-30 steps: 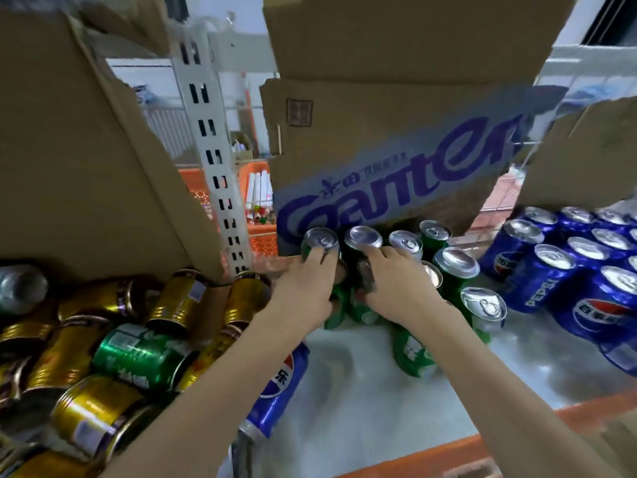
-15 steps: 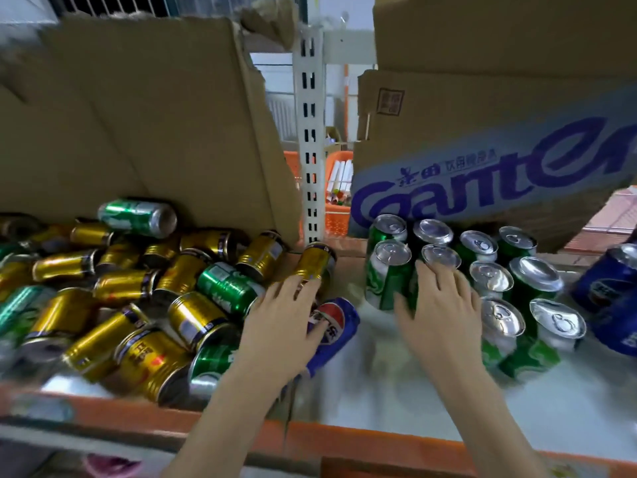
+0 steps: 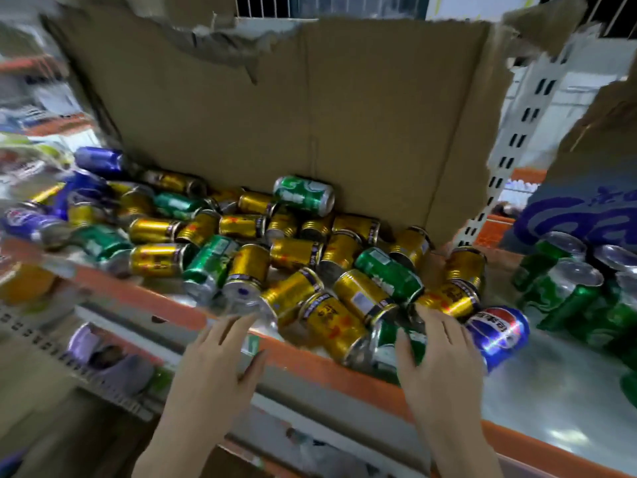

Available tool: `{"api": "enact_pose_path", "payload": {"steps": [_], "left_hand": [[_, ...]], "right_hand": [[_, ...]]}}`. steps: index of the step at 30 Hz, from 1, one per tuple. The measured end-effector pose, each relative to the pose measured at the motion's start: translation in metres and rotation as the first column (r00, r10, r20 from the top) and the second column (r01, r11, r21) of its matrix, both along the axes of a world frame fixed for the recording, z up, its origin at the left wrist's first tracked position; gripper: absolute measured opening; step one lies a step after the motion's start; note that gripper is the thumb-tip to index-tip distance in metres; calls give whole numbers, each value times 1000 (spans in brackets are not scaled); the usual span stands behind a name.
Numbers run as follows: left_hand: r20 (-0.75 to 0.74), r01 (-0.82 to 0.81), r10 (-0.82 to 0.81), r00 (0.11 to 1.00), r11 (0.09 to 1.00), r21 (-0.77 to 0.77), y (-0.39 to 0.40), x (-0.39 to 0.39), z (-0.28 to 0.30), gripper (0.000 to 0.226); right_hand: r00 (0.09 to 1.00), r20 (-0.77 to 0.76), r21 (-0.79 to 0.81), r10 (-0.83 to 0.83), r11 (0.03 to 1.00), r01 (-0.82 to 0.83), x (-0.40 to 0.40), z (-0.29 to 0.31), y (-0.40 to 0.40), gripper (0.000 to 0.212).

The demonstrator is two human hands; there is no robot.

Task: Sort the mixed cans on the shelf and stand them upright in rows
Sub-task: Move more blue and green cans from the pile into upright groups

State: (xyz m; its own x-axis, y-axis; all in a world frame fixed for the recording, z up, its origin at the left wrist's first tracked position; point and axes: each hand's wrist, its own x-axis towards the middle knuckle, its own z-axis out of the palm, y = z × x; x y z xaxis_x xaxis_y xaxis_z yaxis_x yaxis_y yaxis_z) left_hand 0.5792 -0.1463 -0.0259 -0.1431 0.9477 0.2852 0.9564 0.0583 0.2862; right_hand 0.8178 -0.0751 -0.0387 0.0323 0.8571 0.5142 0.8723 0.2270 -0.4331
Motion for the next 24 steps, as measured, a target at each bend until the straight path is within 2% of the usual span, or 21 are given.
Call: {"api": "enact_pose_path", "payload": {"steps": [3,9,15,19,24], "left_hand": [[15,-47,47,999,998,36,-15,-69,0,43],[79,-205,204,976,979,7,-58,-214,1,47],[131,-335,331,935,942,10,-74,-295,-3,42],[130,-261,264,956,964,-38,-57,-310,-20,42],[36,-127,127,991,992,7,0,-309,-23,44]], "right_hand": [[999,11,12,35,999,-35,-70,-3,-7,33],[981,14,-98,193,977,-191,-217,-14,-33,38],[960,28,-166,278,948,-270,-296,-8,-32,34],[961,45,-220,273,941,-257,-309,-6,-20,32],[964,37,-241,265,938,-248,-317,-2,23,40]]}}
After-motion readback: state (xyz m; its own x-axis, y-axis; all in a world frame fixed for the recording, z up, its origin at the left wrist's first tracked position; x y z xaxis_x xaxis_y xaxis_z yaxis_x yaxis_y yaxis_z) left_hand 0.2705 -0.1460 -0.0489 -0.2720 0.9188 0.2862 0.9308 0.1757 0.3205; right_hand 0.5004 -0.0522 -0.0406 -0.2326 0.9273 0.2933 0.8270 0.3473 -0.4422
